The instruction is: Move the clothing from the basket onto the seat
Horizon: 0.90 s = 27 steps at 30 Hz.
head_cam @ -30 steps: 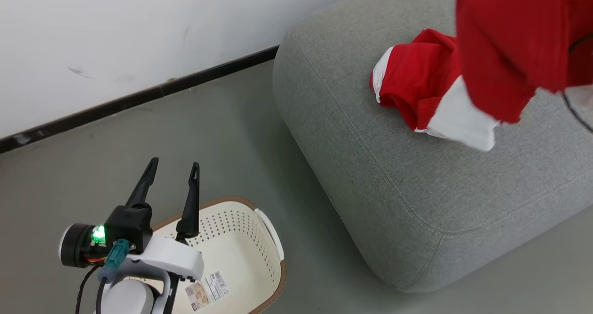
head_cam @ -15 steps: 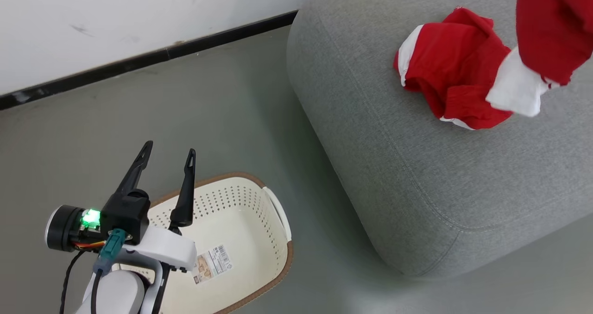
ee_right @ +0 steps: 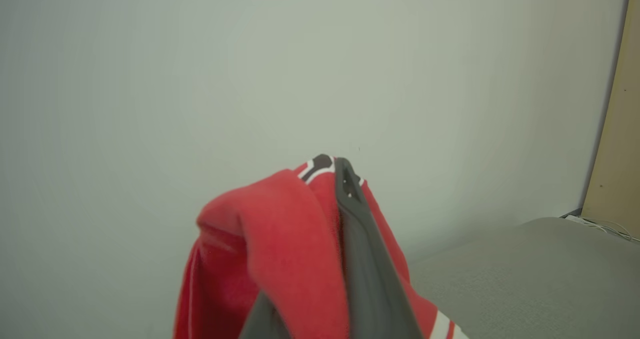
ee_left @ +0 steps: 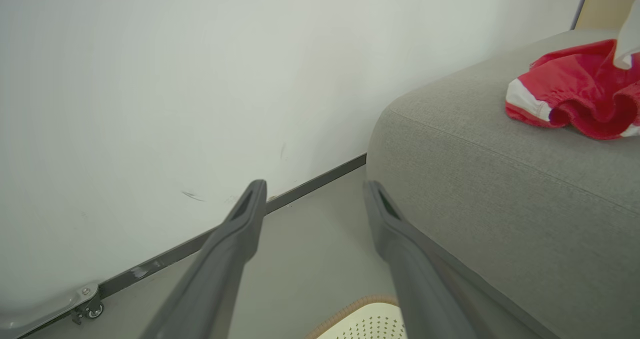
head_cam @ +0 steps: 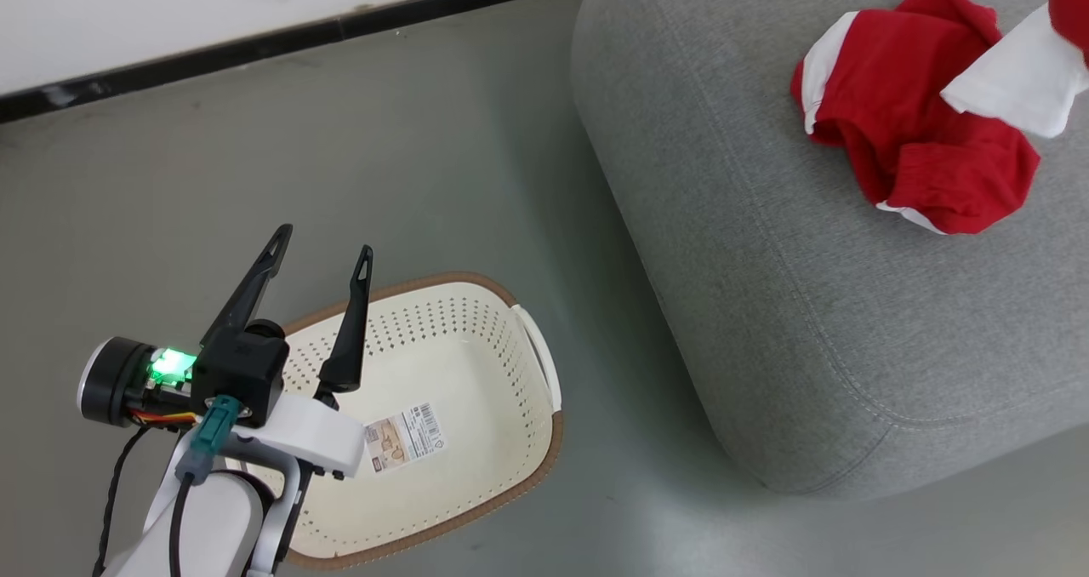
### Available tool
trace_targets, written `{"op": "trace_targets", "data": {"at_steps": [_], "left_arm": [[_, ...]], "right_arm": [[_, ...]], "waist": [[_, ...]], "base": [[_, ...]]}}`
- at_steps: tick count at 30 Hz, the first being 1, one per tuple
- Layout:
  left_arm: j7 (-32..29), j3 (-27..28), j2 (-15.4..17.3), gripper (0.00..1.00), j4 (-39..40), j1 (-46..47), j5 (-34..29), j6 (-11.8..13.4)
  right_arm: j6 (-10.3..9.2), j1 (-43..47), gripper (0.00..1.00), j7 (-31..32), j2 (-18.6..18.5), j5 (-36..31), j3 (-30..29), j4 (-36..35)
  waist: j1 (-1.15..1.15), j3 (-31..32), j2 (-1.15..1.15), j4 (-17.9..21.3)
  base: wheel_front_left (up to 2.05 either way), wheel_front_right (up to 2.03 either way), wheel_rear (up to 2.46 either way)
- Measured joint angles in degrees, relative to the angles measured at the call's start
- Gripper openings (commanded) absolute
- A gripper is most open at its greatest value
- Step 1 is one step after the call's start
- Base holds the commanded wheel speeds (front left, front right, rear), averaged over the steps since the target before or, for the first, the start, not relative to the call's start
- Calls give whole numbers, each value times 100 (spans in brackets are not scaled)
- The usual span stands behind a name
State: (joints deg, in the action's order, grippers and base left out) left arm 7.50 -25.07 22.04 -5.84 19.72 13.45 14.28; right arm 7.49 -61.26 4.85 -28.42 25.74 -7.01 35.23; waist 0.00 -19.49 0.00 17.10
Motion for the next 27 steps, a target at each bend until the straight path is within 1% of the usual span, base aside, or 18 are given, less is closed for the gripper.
{"op": "trace_targets", "data": {"at_steps": [6, 10, 20, 27], "left_arm": [[-114, -44, 53, 100, 154, 109, -65, -26], [-172, -56, 59, 100, 232, 209, -69, -53], [-290, -92, 96, 100, 321, 305, -90, -76], [-303, -19, 154, 100, 357, 416, -110, -75]], "right_arm": [[0, -476, 0, -408, 55, -274, -186, 86], [0, -516, 0, -436, 94, -441, -147, 356], [0, 378, 0, -305, 257, -549, -13, 1372], [0, 608, 0, -169, 356, -464, 91, 1685]], "waist": [[0, -193, 0, -130], [0, -316, 0, -200], [0, -659, 0, -246], [0, -820, 0, -141]], "base": [[0, 0, 0], [0, 0, 0], [0, 0, 0], [0, 0, 0]]}}
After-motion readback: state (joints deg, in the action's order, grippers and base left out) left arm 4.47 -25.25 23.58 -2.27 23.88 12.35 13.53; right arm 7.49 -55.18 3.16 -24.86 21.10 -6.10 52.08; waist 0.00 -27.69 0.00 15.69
